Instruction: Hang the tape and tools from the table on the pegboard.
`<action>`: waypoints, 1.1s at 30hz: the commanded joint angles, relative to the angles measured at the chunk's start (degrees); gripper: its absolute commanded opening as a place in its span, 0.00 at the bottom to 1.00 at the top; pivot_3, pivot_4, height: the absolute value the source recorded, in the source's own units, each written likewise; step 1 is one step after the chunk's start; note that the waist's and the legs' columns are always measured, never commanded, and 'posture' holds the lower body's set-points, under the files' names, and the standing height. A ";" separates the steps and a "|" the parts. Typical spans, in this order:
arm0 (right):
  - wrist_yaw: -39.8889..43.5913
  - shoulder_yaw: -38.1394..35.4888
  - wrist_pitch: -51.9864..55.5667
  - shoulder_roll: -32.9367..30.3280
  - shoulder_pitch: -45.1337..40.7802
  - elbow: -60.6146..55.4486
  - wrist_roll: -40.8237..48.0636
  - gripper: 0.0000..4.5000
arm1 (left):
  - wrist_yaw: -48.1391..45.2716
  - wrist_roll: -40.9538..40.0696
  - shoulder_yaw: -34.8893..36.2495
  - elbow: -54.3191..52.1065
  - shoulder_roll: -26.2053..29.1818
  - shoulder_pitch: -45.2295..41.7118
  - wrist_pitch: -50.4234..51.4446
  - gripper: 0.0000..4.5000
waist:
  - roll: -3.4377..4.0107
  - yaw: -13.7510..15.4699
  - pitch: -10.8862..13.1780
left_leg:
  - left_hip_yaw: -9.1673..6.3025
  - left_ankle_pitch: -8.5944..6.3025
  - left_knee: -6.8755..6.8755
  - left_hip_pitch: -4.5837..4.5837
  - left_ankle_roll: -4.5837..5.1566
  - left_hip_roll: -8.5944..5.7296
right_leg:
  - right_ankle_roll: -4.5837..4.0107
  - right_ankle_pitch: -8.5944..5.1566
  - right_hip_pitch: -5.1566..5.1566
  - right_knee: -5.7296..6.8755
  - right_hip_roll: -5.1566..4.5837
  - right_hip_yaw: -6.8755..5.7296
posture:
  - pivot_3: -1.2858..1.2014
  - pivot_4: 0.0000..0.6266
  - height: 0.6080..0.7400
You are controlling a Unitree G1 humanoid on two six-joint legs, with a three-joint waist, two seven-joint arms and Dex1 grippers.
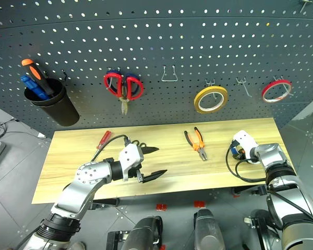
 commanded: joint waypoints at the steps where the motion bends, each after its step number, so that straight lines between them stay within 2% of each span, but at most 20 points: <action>1: -2.41 -3.84 1.50 -0.80 5.51 -8.46 2.11 0.15 | -1.47 -2.09 0.16 -0.45 -1.31 -0.40 -3.30 1.00 | 0.00 0.07 0.00 | -0.02 0.00 0.01 -0.01 -0.01 0.00 | 0.00 0.00 0.00 0.01 0.00 -0.01 | 0.42 0.42 1.00; 2: -3.79 -5.47 2.25 -1.28 8.43 -13.61 2.81 0.15 | -2.01 -2.54 0.25 -0.35 -1.70 -0.29 -4.26 1.00 | 0.01 0.15 0.00 | -0.01 0.00 0.03 -0.02 -0.01 0.01 | 0.01 0.00 -0.02 0.02 0.00 -0.01 | 0.42 0.42 1.00; 4: -8.11 -9.63 4.99 -1.28 18.13 -30.97 3.62 0.15 | -3.00 -3.92 0.61 -0.18 -2.25 -0.13 -4.41 1.00 | 0.05 0.45 -0.03 | -0.06 0.01 0.03 -0.15 -0.02 0.00 | 0.01 0.00 -0.09 0.00 -0.02 -0.07 | 0.42 0.42 1.00; 6: -15.49 -12.64 3.16 0.75 30.03 -50.63 0.84 0.15 | -3.59 -5.48 1.22 0.05 -3.07 0.02 -5.00 1.00 | 0.21 0.70 -0.12 | -0.05 0.01 0.01 -0.29 -0.03 0.00 | 0.01 0.00 -0.27 0.03 -0.05 -0.06 | 0.42 0.41 1.00; 8: -22.62 -13.33 -0.23 3.75 38.72 -64.55 -2.93 0.15 | -3.44 -6.99 1.93 0.30 -4.09 -0.15 -4.83 1.00 | 0.24 0.35 -0.13 | 0.01 0.01 0.24 -0.91 -0.04 -0.02 | 0.02 0.00 -0.94 0.61 -0.08 -0.04 | 0.41 0.41 1.00; 11: -30.95 -9.45 -11.26 6.88 46.58 -78.45 -10.76 0.15 | -2.17 -7.70 2.70 1.29 -6.27 -1.43 -5.60 1.00 | 0.24 -0.40 -0.13 | 0.31 0.02 0.59 -1.06 -0.04 -0.06 | 0.11 0.03 -1.25 0.90 -0.11 0.19 | 0.41 0.40 1.00; 13: -33.27 -7.70 -13.08 8.65 47.75 -82.47 -13.47 0.15 | -1.59 -7.81 2.98 1.39 -7.20 -2.04 -5.76 1.00 | 0.11 -0.68 -0.12 | 0.44 0.16 0.65 -0.89 0.10 -0.10 | 0.37 0.23 -1.21 1.03 -0.11 0.42 | 0.41 0.40 1.00; 15: -33.97 -7.31 -15.07 8.88 45.38 -83.50 -14.60 0.15 | -1.42 -7.87 2.94 1.09 -7.96 -2.80 -5.66 1.00 | 0.07 -0.75 -0.13 | 0.27 0.27 0.63 -0.82 0.27 -0.02 | 0.35 0.45 -1.06 0.98 0.06 0.32 | 0.40 0.39 1.00; 19: -32.67 -9.55 -17.90 6.86 34.97 -77.40 -12.85 0.15 | -0.06 -7.50 2.95 0.79 -9.47 -4.65 -6.23 1.00 | 0.05 -0.71 -0.14 | 0.07 0.40 0.62 -0.67 0.27 -0.08 | 0.29 0.58 -0.79 0.87 0.09 0.21 | 0.40 0.38 1.00; 24: -32.30 -12.78 -20.20 5.14 23.17 -61.57 -8.46 0.15 | 1.51 -6.82 3.27 1.02 -10.27 -5.60 -6.36 1.00 | 0.02 -1.39 -0.16 | 0.12 0.53 0.62 -0.77 0.09 -0.07 | 0.28 0.62 -0.84 0.70 0.09 0.21 | 0.41 0.37 1.00; 28: -31.32 -13.41 -22.24 4.80 18.67 -53.77 -5.77 0.15 | 1.91 -6.72 3.26 1.02 -10.19 -5.47 -6.40 1.00 | 0.02 -1.57 -0.16 | 0.24 0.53 0.56 -0.82 0.09 -0.03 | 0.28 0.61 -0.92 0.68 0.09 0.24 | 0.41 0.36 1.00; 30: -27.89 -13.79 -22.47 5.31 15.88 -48.70 -1.79 0.15 | 2.54 -6.40 3.30 0.89 -10.31 -5.38 -6.50 1.00 | 0.02 -1.59 -0.16 | 0.30 0.54 0.58 -0.80 0.10 -0.02 | 0.28 0.61 -0.92 0.73 0.09 0.30 | 0.42 0.36 1.00; 33: -25.63 -14.09 -22.79 6.22 14.74 -46.43 1.90 0.15 | 3.25 -6.23 3.35 0.84 -10.39 -5.39 -6.59 1.00 | 0.02 -1.61 -0.17 | 0.40 0.58 0.61 -0.75 0.18 -0.03 | 0.27 0.63 -0.91 0.80 0.08 0.42 | 0.42 0.36 1.00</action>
